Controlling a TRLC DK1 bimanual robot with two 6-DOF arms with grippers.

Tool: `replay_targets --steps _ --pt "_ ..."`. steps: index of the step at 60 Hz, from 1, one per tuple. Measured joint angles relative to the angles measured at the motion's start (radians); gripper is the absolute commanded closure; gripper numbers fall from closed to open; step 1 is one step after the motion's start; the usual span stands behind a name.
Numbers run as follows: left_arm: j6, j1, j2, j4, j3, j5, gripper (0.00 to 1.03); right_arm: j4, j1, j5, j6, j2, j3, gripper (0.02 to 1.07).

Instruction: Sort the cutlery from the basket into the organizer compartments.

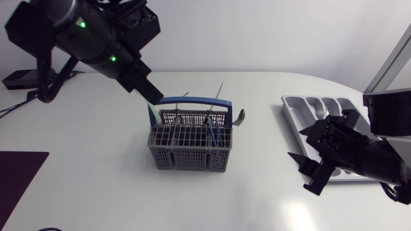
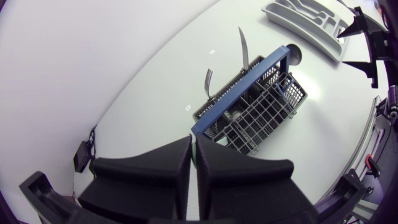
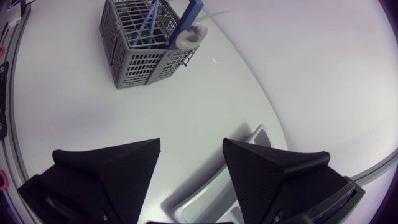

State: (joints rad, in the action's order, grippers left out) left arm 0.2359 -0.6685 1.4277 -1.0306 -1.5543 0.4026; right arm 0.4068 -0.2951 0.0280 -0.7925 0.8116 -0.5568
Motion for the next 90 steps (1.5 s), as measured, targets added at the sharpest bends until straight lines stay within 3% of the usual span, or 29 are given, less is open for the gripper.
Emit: replay_targets --steps 6,12,29,45,74,90 --pt "0.0 0.001 -0.015 -0.012 -0.023 -0.012 1.0 0.017 -0.031 0.0 0.024 0.0 -0.013 0.34" --pt "-0.001 0.007 -0.027 -0.02 -0.027 -0.076 1.0 0.024 -0.074 0.0 0.061 -0.003 -0.042 0.34" --pt "-0.032 0.056 -0.026 -0.016 -0.027 -0.34 1.0 0.023 -0.235 0.0 0.204 0.014 -0.155 0.34" --pt "-0.073 0.091 0.019 0.084 -0.008 -0.56 1.0 -0.037 -0.353 0.0 0.314 0.101 -0.216 0.34" --pt "-0.163 0.092 0.122 0.237 0.005 -0.724 1.0 -0.206 -0.426 -0.026 0.408 0.218 -0.239 0.35" --pt "-0.188 0.077 0.136 0.255 0.005 -0.766 1.0 -0.253 -0.431 -0.025 0.408 0.285 -0.272 0.45"
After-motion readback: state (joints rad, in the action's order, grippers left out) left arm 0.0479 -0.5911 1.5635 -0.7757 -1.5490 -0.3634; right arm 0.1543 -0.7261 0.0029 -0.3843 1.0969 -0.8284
